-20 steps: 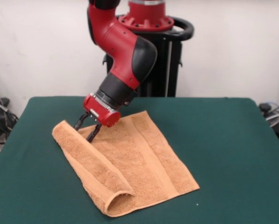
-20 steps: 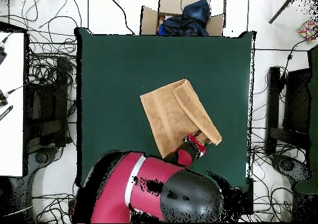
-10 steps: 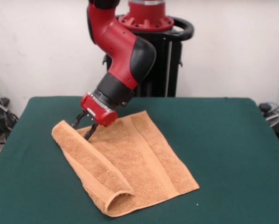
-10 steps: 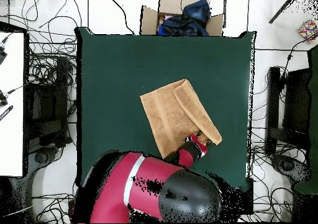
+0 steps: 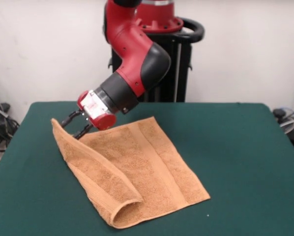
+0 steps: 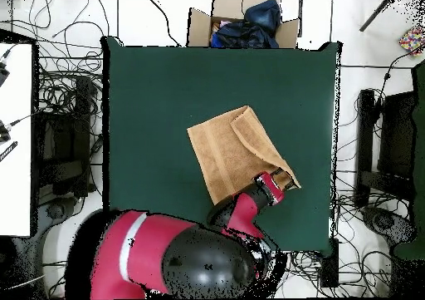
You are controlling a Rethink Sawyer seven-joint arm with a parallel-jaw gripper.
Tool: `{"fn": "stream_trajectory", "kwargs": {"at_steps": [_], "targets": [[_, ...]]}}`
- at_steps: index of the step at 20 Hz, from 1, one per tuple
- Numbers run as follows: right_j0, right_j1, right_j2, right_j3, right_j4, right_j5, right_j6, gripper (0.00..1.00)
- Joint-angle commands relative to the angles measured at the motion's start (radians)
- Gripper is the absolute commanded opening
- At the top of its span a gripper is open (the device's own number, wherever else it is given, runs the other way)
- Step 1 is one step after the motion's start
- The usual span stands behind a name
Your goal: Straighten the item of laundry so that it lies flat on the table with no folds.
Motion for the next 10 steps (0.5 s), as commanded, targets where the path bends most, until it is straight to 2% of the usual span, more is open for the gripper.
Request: {"fn": "stream_trajectory", "kwargs": {"at_steps": [1, 3, 6, 10], "targets": [[0.044, 0.033, 0.04, -0.105, 0.127, -0.05, 0.142, 1.0], [0.031, 0.018, 0.052, -0.106, 0.082, -0.008, 0.154, 1.0], [0.029, 0.003, 0.067, -0.109, 0.06, 0.026, 0.156, 1.0], [0.031, -0.007, 0.112, -0.105, 0.074, 0.044, 0.2, 1.0]]}}
